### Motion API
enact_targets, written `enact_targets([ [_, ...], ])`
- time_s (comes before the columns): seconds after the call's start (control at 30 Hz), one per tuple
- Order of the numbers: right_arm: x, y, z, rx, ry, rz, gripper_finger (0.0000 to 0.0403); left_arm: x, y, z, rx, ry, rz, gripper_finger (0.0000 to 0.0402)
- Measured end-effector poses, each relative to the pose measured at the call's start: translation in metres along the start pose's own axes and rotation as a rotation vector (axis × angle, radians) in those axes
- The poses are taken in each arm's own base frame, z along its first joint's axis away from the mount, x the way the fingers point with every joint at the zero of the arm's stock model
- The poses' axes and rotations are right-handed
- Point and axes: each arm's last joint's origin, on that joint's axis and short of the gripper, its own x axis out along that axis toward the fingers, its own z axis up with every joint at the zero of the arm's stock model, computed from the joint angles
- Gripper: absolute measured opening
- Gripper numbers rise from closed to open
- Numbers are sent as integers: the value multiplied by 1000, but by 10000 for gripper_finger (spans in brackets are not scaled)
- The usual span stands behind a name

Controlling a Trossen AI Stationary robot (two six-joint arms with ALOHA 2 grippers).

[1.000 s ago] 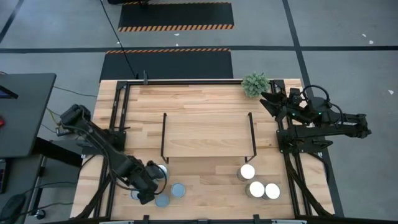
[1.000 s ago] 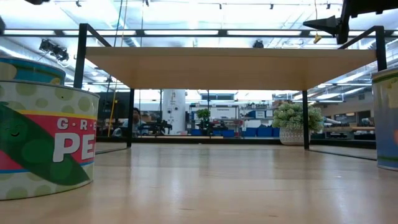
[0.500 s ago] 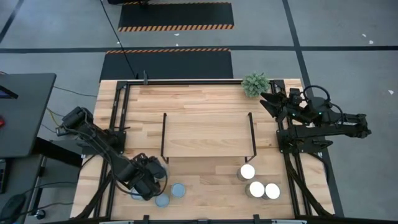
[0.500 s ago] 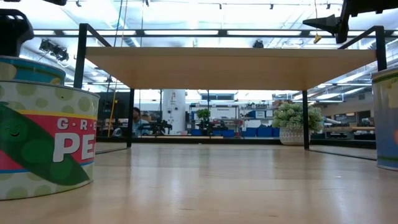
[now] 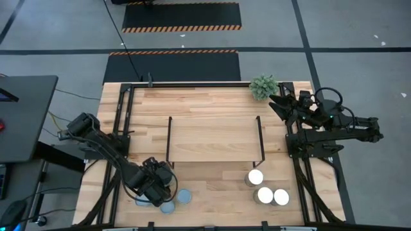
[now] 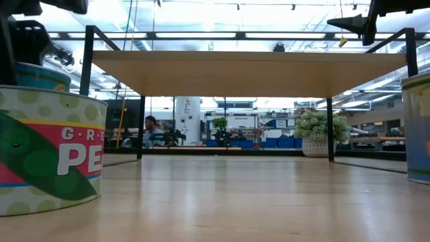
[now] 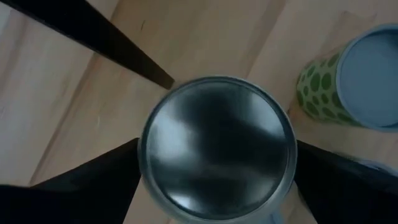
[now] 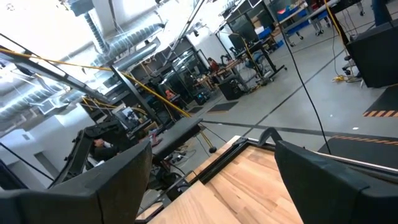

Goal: Pick and place cans onto a shelf
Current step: Put the canned carrots on the shelf

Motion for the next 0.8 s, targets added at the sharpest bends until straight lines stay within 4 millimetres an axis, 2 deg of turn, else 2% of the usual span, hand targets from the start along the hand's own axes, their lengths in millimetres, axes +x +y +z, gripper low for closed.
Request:
enact_targets([
  [0.17, 0, 0, 0, 0, 0, 0, 348, 2, -1, 2, -10, -3, -7, 373],
  [0.33, 0, 0, 0, 3, 0, 0, 348, 3, 0, 6, -42, 22, -19, 320],
  [0.47, 0, 0, 0, 2, 0, 0, 348, 2, 3, 11, -108, 64, -34, 315],
  [0.57, 0, 0, 0, 2, 0, 0, 348, -11, 6, 21, -152, 82, -56, 315],
  [0.8, 0, 0, 1, -1, -8, 4, 348, -59, 14, 54, -199, 92, -215, 316],
])
